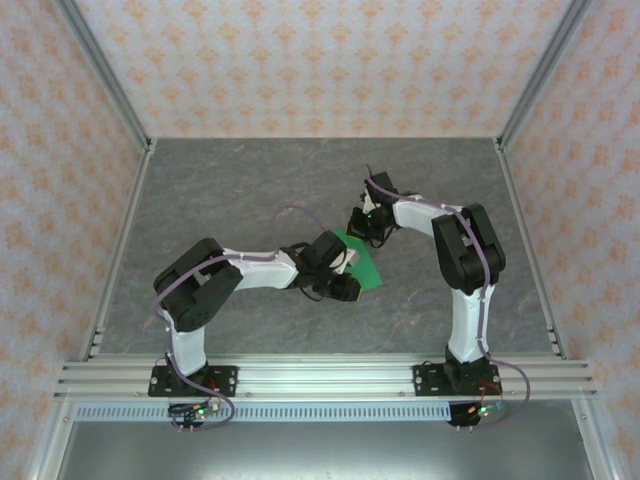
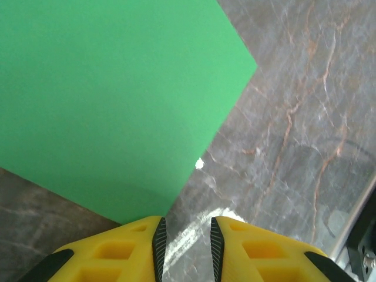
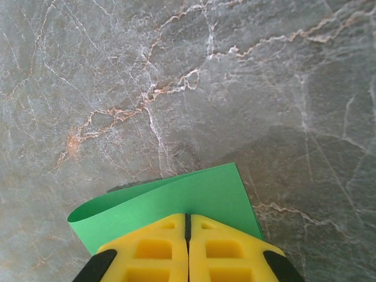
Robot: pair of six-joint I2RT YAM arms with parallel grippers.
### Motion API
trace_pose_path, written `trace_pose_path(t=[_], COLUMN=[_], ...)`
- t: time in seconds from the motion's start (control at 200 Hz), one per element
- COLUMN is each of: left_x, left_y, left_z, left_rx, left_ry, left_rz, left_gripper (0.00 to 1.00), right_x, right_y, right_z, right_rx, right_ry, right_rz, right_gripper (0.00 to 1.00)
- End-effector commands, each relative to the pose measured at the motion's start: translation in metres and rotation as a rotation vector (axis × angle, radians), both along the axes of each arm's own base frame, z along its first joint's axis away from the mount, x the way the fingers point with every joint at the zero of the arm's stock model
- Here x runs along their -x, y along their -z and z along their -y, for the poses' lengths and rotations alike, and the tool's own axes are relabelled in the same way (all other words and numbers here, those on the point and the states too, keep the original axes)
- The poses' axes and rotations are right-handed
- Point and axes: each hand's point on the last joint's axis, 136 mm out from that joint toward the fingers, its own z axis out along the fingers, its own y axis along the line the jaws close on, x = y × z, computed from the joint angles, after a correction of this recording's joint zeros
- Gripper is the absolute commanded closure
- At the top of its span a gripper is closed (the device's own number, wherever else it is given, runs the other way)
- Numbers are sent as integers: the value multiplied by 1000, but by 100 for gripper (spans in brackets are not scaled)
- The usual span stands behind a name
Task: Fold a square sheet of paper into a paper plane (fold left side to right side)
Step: First fold the square sheet of paper in half at the center of the table.
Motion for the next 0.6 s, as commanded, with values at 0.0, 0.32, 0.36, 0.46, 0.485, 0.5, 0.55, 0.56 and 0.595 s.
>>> trace_pose_path(t=[0.0,0.32,0.36,0.46,0.485,0.5,0.55,0.56,0.595], left_x=[35,0,-12,-35,-38,-40,-45,-46,-50], left_y=[8,-52,-59,-62,-61,-60,-58,-57,-57], left_z=[-6,-13,-21,-34,-33,-33,-28,-27,-21], left_rx=[-20,102,116,116,111,109,105,106,120], left_ry=[69,-7,-43,-86,-82,-78,-67,-65,-62], left_rz=[-73,32,42,41,39,39,39,37,35], left_gripper=[70,70,70,70,70,70,70,70,70], right_x=[18,19,19,18,18,18,17,17,17], right_y=[40,37,36,33,32,31,29,30,29], right_z=[28,26,25,24,23,23,23,23,23], right_rx=[159,147,143,128,125,123,123,123,122], right_ry=[25,22,26,38,42,43,46,45,46], right_rz=[-95,-91,-91,-80,-79,-76,-71,-72,-70], right_gripper=[94,94,94,94,94,94,93,94,94])
